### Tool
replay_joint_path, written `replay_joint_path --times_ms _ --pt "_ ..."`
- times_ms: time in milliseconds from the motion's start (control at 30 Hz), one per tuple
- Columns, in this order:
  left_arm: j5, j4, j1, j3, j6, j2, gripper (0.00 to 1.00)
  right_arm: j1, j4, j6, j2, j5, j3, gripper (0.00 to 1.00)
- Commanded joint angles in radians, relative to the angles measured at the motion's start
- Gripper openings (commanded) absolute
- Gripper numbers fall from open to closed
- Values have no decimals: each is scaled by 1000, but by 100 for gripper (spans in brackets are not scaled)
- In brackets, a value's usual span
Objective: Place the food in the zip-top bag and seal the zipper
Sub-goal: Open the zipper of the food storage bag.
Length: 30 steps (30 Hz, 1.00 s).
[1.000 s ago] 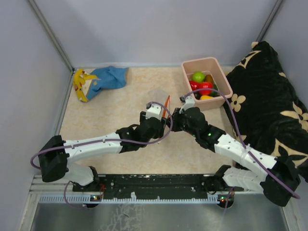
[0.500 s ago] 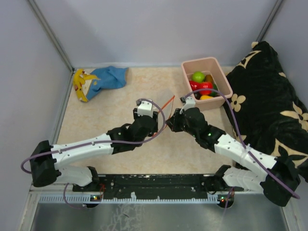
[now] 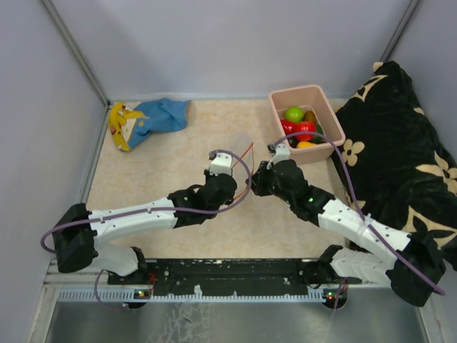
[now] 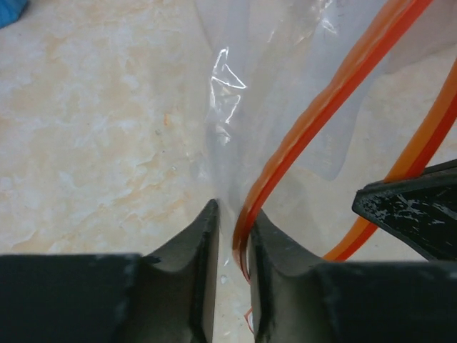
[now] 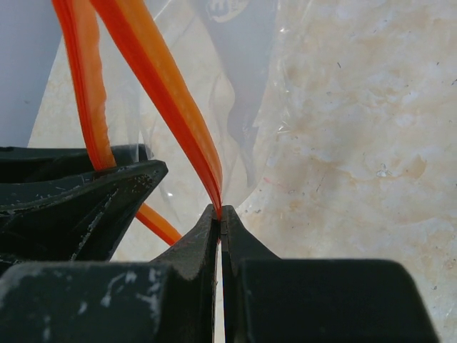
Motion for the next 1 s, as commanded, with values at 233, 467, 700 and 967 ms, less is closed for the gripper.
replay_joint_path --times_ms 233,467,700,967 --pt "175 18 1 46 -100 -27 0 8 91 2 37 92 14 14" --pt "200 0 2 61 -141 -47 0 8 150 -14 108 90 43 26" --pt "137 -96 3 95 -117 -75 0 7 66 -67 145 201 68 14" --pt "40 -292 35 143 -78 -117 0 7 -95 -132 145 253 94 0"
